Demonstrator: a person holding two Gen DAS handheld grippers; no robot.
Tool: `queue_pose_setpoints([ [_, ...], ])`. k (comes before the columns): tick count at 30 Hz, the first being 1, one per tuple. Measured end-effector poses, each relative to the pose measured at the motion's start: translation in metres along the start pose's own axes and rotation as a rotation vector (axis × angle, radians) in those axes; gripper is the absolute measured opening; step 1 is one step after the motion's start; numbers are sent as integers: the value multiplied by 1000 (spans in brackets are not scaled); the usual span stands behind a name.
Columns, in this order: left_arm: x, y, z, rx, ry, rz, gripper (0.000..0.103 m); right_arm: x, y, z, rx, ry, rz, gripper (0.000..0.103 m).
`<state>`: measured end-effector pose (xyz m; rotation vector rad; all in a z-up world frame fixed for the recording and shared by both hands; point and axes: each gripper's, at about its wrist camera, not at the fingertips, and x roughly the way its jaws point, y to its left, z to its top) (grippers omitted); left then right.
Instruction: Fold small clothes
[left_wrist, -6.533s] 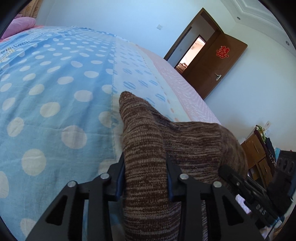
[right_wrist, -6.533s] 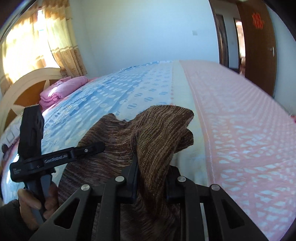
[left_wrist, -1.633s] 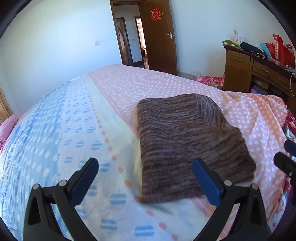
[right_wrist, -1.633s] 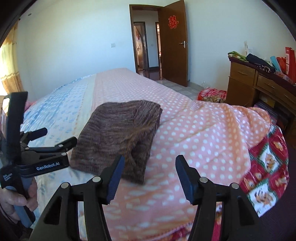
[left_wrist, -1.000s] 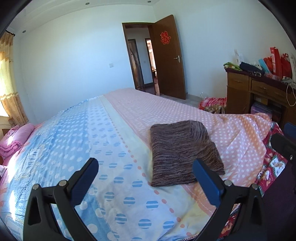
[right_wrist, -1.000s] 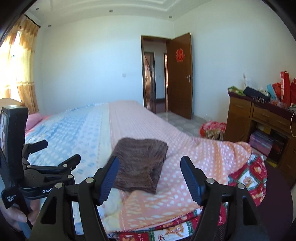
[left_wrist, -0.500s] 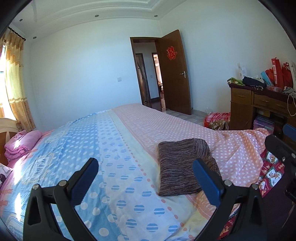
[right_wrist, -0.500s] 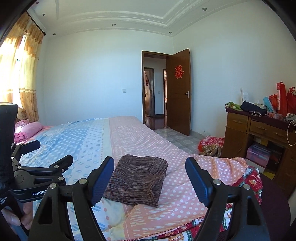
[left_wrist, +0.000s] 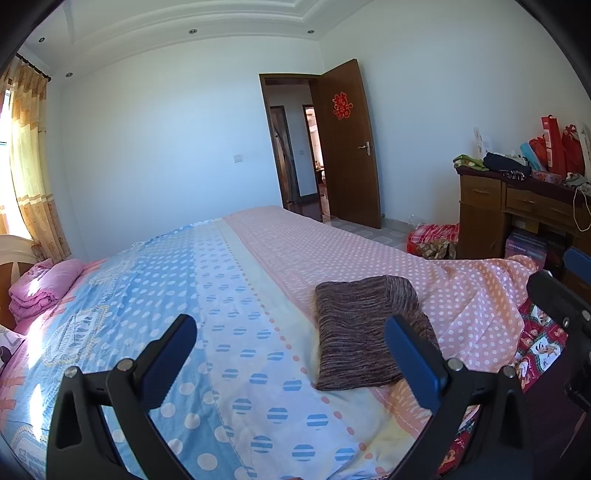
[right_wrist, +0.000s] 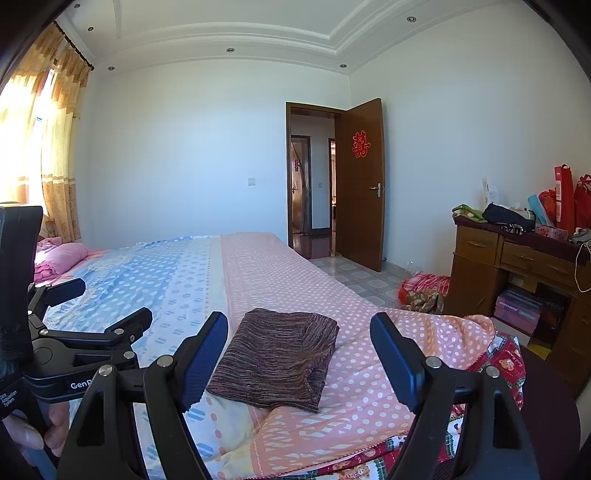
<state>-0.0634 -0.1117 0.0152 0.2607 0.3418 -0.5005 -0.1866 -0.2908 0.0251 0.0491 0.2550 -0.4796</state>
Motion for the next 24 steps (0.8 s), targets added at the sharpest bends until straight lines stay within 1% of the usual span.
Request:
queue_pose_setpoints([
  [24, 2, 4, -3, -2, 5, 2, 103, 0, -1, -3, 3, 3, -6, 80],
])
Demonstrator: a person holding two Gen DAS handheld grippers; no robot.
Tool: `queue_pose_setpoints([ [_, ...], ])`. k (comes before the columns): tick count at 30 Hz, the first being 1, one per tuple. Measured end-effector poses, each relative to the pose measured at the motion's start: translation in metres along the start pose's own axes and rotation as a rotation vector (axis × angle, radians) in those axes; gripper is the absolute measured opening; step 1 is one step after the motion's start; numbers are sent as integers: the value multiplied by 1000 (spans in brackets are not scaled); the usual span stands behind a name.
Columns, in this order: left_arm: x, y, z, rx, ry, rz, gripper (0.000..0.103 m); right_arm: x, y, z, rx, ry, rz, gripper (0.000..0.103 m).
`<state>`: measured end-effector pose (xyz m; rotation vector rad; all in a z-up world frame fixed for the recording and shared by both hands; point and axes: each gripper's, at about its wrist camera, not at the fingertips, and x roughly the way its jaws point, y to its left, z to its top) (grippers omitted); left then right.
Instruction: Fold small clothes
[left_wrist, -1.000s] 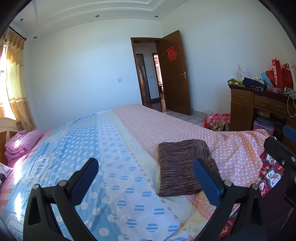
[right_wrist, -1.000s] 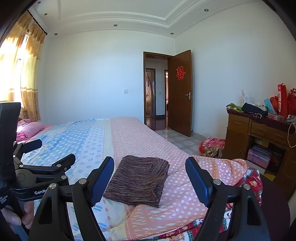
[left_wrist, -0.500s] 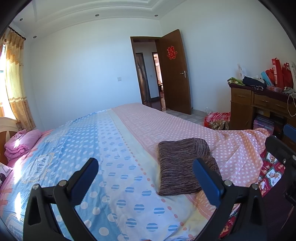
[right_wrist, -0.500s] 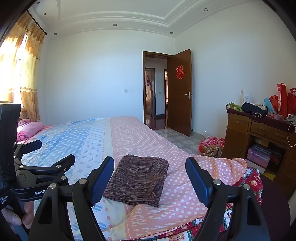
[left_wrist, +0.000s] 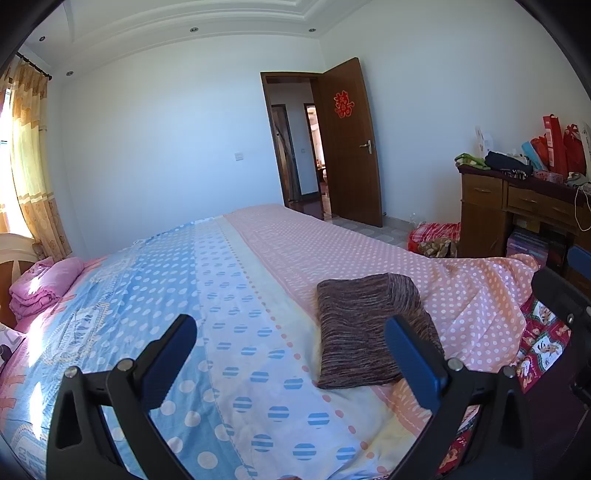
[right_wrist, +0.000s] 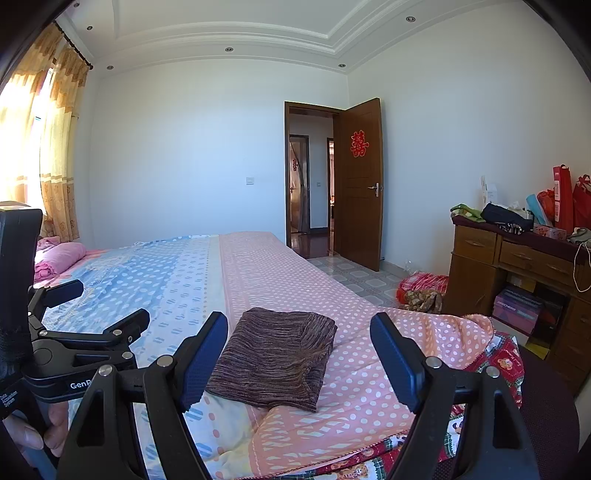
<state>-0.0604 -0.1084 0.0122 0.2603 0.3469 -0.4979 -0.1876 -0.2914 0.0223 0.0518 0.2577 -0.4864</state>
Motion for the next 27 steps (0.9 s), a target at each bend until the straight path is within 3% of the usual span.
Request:
queue_pose_setpoints([
  [27, 1, 2, -2, 3, 3, 2, 103, 0, -1, 1, 7, 4, -2, 80],
])
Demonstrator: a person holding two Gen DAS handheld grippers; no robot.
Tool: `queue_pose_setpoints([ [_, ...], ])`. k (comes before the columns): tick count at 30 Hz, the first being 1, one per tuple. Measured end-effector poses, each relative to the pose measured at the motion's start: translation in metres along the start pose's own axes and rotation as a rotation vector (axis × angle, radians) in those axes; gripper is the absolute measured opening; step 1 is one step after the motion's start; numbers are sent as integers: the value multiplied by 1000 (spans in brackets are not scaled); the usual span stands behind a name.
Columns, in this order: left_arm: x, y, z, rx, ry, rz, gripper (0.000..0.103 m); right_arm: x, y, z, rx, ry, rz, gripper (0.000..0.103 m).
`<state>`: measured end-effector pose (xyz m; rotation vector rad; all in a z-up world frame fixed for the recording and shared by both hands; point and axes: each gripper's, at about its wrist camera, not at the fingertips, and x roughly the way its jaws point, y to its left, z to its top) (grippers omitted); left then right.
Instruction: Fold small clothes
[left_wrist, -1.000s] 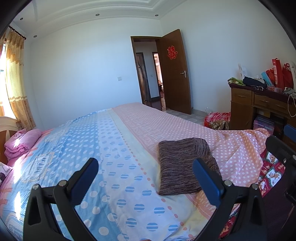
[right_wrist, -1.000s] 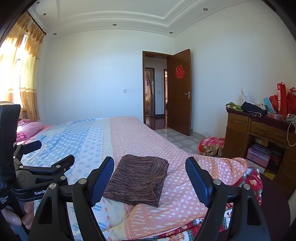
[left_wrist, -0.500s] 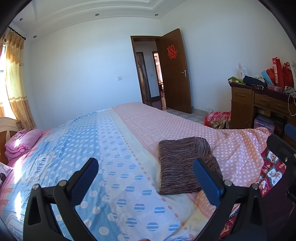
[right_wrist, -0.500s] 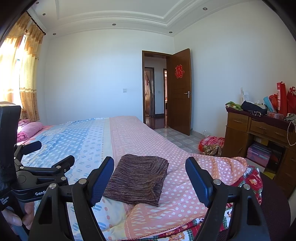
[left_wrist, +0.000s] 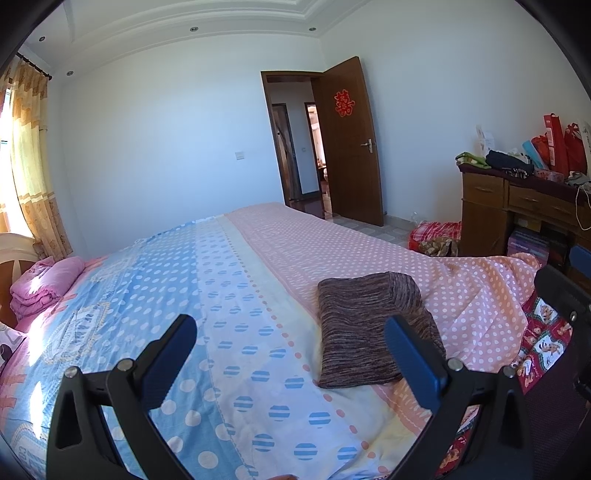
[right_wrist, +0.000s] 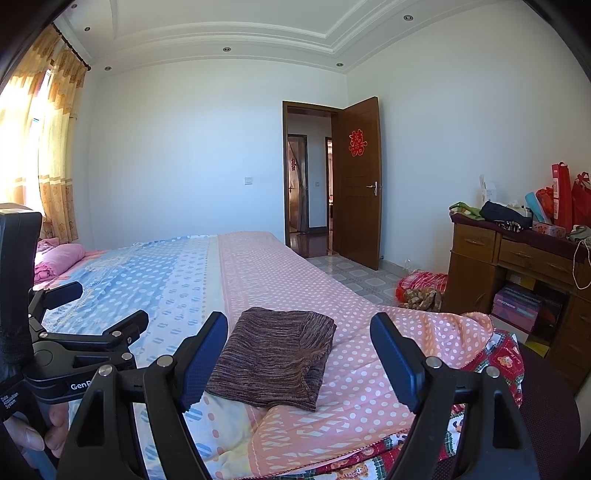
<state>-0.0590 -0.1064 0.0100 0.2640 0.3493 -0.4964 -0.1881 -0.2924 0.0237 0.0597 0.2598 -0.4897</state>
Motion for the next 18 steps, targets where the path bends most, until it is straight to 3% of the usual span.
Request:
queue_pose_setpoints([
  [18, 8, 2, 1, -7, 33, 16, 103, 3, -3, -2, 2, 9, -2, 80],
])
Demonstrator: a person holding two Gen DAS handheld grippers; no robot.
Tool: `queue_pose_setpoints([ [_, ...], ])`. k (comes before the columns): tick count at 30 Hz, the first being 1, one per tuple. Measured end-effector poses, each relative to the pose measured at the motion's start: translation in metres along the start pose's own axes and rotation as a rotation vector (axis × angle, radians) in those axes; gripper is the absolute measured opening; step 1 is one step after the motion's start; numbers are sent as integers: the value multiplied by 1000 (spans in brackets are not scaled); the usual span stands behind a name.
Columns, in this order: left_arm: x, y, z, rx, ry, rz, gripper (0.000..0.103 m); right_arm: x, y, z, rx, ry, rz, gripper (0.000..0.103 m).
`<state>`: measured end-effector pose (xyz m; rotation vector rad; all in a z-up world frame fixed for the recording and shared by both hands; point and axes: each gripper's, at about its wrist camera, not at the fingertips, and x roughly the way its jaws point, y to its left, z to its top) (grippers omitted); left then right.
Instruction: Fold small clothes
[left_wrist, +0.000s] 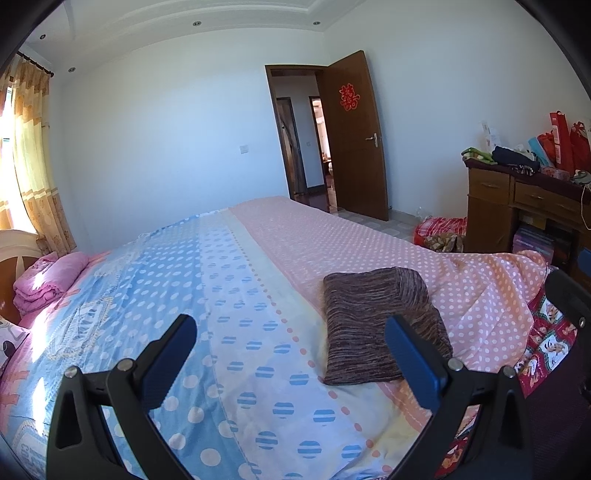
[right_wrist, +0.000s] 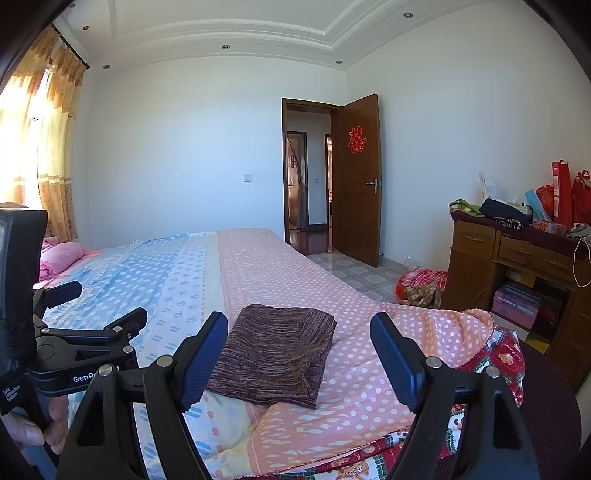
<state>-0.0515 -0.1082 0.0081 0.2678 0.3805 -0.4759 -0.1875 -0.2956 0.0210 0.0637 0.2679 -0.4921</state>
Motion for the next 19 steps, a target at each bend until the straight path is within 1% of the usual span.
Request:
queue_pose_setpoints([
  [5, 3, 5, 0, -26, 22, -31, 103, 2, 0, -2, 3, 7, 4, 80],
  [9, 2, 8, 0, -42, 12, -56, 103, 5, -1, -2, 6, 14, 6, 80],
  [19, 9, 15, 1, -51, 30, -35, 103, 12, -10, -5, 33, 34, -15, 80],
])
